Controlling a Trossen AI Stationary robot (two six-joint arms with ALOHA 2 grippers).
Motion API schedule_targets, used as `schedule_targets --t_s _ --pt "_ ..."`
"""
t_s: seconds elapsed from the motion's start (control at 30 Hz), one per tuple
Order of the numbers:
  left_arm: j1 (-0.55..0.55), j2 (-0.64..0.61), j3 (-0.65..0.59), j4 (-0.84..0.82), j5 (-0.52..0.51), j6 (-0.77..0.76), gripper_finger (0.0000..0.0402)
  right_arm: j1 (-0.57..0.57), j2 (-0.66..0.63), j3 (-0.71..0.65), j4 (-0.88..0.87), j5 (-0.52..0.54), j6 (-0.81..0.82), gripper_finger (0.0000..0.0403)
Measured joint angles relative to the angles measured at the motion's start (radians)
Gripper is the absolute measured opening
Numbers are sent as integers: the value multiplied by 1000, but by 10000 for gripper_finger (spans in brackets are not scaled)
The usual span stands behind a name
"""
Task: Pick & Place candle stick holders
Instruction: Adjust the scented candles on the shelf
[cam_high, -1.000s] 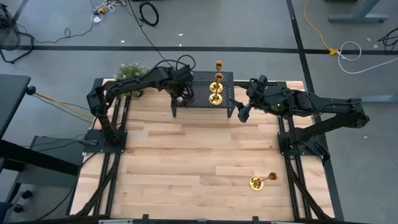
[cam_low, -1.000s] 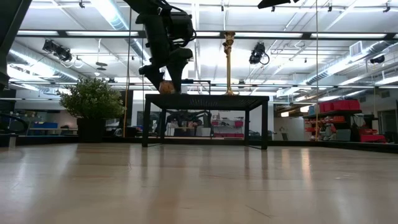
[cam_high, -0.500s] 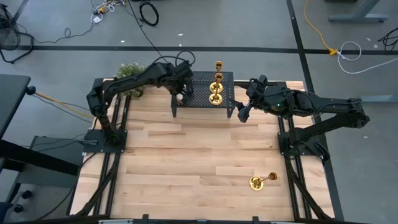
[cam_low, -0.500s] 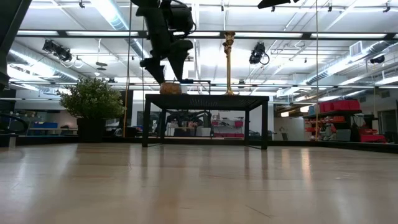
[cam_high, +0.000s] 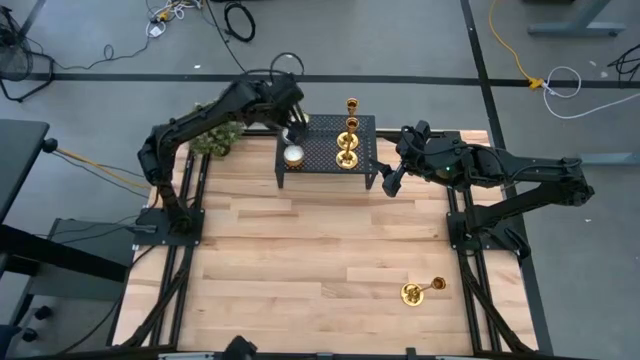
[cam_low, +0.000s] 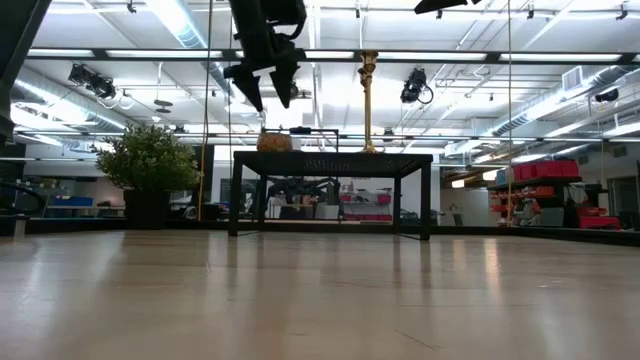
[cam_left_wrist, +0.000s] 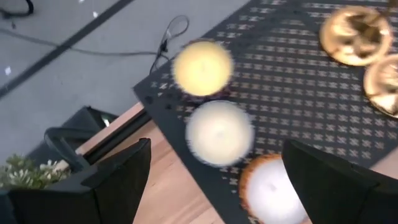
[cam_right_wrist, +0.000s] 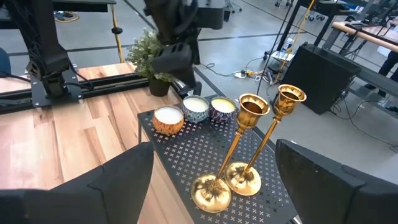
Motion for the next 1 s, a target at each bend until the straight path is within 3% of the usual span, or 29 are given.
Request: schedule_targets --t_s 0.27,0.57,1.0 --pt "99 0 0 1 32 -21 338 0 0 0 0 0 0 336" --pt "174 0 0 1 27 -20 255 0 0 0 0 0 0 336" --pt "178 2 -1 1 27 -7 127 0 0 0 0 0 0 336"
